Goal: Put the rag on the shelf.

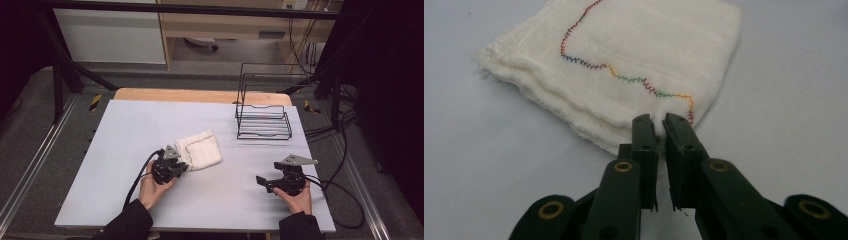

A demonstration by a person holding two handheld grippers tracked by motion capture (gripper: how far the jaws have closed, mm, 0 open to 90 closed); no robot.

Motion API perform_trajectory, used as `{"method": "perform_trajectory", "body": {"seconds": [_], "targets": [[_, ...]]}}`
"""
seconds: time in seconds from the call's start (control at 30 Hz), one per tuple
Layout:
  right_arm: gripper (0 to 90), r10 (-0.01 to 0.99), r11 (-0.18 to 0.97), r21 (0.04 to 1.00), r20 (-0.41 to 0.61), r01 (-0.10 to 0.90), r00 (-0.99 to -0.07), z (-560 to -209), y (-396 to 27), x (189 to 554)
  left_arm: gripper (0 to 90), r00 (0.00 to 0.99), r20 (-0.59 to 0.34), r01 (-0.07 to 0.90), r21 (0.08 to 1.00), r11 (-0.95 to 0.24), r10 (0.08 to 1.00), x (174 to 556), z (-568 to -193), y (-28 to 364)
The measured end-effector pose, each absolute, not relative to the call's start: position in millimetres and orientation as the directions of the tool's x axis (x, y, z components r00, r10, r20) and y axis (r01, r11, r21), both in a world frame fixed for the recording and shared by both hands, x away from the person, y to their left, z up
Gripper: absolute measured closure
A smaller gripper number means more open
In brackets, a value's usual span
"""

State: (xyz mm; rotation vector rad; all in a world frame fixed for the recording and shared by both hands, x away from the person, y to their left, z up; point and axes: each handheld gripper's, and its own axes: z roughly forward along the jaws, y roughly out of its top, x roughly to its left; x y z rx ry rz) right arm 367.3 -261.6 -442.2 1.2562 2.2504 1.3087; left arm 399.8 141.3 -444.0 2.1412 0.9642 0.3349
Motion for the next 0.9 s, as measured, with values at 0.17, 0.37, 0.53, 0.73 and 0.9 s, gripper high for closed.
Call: {"method": "perform_trajectory", "body": {"seconds": [0.17, 0.37, 0.53, 0.73, 0.9], "targets": [[2.0, 0.779, 0.224, 0.800, 0.197, 0.557, -0.596, -442, -261, 367, 83.8, 0.698, -0.069, 0.513, 0.742, -0.431, 0.713, 393, -437, 139], [2.2, 0.778, 0.225, 0.799, 0.197, 0.558, -0.597, -442, -261, 367, 84.0, 0.722, -0.065, 0.496, 0.744, -0.449, 0.689, 380, -435, 129], [2.2, 0.773, 0.232, 0.799, 0.195, 0.555, -0.603, -442, -259, 367, 84.2, 0.743, -0.081, 0.489, 0.745, -0.455, 0.665, 370, -435, 120], [2.8, 0.770, 0.234, 0.799, 0.195, 0.554, -0.607, -442, -257, 367, 84.0, 0.763, -0.082, 0.474, 0.744, -0.470, 0.641, 358, -435, 108], [2.9, 0.771, 0.239, 0.797, 0.191, 0.555, -0.607, -442, -256, 367, 67.4, 0.754, -0.114, 0.493, 0.749, -0.443, 0.647, 364, -434, 114]]}}
